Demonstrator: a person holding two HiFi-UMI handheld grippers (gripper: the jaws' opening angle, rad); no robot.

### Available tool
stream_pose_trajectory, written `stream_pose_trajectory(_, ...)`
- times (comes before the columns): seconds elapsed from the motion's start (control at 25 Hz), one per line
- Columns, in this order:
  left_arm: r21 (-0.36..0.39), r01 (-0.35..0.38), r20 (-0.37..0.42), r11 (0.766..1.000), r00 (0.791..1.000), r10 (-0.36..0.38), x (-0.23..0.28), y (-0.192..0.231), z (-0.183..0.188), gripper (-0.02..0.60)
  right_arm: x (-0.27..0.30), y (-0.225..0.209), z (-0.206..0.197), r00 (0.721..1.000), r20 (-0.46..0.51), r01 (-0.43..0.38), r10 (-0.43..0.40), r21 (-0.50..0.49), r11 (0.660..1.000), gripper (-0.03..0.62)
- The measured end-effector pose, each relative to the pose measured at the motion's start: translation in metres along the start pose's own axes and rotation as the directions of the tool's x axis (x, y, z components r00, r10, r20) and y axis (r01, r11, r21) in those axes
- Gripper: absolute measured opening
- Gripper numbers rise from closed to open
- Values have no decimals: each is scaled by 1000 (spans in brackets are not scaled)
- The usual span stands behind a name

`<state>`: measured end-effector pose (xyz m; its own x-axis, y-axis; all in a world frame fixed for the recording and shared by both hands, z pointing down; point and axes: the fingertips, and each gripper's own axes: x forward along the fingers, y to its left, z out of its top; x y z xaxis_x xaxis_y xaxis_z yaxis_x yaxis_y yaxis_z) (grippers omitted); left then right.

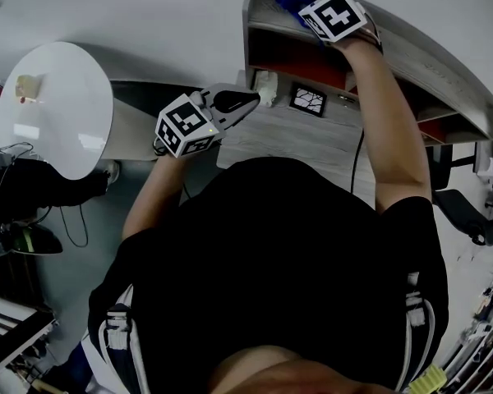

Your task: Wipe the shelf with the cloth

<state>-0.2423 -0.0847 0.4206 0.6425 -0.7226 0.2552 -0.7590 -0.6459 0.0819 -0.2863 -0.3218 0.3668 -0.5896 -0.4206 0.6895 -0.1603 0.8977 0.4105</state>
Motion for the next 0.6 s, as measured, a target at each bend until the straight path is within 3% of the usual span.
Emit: stream_pose_trajectory(0.6,-3,-36,-17,999,999,36,-22,-1,-7,17,6,23,34,999,44,-28,30,-29,999,48)
